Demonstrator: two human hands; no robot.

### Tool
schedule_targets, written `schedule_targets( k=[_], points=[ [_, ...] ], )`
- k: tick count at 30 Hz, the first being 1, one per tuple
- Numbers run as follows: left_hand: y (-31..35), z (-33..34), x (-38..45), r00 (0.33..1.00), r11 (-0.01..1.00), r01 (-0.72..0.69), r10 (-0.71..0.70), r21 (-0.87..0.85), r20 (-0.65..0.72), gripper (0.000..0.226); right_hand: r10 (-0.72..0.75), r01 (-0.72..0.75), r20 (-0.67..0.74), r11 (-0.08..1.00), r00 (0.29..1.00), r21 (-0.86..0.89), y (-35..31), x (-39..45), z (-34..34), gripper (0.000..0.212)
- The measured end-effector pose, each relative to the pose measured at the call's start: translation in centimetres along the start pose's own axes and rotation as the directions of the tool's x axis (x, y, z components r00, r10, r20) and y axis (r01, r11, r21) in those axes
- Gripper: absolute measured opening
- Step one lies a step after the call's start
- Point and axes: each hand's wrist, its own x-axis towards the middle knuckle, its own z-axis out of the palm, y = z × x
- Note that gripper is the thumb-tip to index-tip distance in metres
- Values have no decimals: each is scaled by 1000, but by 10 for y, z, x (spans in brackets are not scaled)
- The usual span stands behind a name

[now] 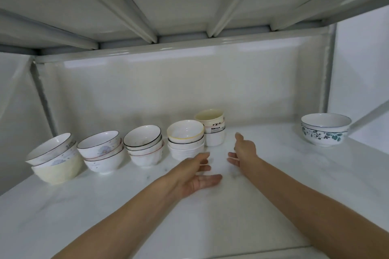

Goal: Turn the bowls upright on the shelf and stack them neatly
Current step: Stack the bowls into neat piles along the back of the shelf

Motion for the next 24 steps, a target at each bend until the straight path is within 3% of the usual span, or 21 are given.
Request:
schedule_targets(
  k=[5,7,15,18,24],
  points=[
    [0,57,43,990,994,-107,105,-20,-90,60,-14,16,-43,998,999,54,-9,10,-42,31],
    [1,74,61,973,987,-159,151,-35,-174,76,-20,24,-58,997,998,70,-13,15,-57,36],
    [21,97,113,895,941,-323,267,-104,-356,93,0,30,-179,985,984,167,-32,44,-121,58],
    [24,85,152,860,945,-316,250,-82,-444,124,30,-10,-138,990,990,144,-35,50,-126,58],
    [28,83,156,833,937,-341,263,-78,-487,95,100,-103,95,994,990,30,-32,60,-72,65]
  ],
)
